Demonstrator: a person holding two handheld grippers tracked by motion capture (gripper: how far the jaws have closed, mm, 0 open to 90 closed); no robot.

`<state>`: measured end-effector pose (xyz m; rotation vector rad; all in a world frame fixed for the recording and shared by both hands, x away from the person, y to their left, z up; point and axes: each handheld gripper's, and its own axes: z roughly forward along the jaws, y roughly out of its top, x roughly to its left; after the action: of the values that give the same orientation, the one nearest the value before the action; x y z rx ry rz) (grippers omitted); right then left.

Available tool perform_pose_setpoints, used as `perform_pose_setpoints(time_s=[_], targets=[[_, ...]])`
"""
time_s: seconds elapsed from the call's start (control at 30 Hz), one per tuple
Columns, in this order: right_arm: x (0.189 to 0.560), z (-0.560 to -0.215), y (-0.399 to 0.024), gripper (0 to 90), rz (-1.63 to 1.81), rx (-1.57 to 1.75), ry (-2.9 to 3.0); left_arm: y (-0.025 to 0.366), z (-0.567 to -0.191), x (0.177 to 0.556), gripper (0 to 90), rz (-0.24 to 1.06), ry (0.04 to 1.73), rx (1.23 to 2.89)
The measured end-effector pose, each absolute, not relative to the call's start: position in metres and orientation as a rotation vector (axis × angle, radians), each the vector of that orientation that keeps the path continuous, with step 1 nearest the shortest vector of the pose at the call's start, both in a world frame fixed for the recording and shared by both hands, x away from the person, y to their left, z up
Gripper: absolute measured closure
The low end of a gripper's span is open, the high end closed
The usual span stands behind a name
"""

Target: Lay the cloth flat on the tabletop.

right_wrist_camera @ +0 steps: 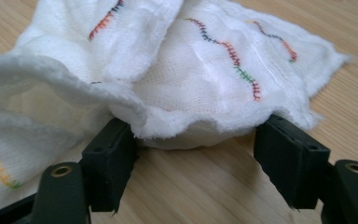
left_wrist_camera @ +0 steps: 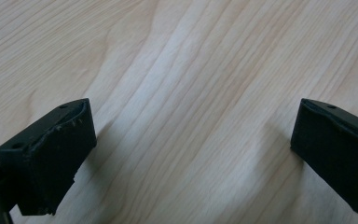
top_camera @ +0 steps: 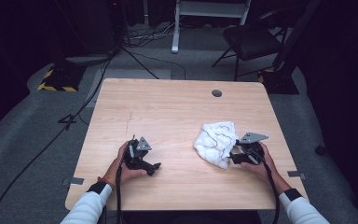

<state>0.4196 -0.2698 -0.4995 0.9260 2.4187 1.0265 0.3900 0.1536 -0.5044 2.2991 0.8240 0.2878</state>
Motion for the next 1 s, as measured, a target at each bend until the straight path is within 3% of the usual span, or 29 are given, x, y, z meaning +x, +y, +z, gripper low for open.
perform_pose_setpoints(time_s=[0.3, 0.47, 0.73, 1.0], targets=[[0.404, -0.500, -0.266, 31.4, 1.071, 0.891, 2.495, 0.113, -0.503, 0.412, 2.5, 0.253, 0.743, 2.326], [0.402, -0.497, -0.287, 31.0, 1.062, 0.905, 2.518, 0.086, -0.497, 0.420, 20.1, 0.229, 0.706, 2.312], [0.412, -0.490, -0.320, 38.5, 1.032, 1.065, 2.367, 0.040, -0.472, 0.426, 21.7, 0.238, 0.557, 2.235], [0.418, -0.481, -0.317, 47.7, 1.029, 1.067, 2.257, -0.003, -0.467, 0.439, 27.8, 0.216, 0.478, 2.181]])
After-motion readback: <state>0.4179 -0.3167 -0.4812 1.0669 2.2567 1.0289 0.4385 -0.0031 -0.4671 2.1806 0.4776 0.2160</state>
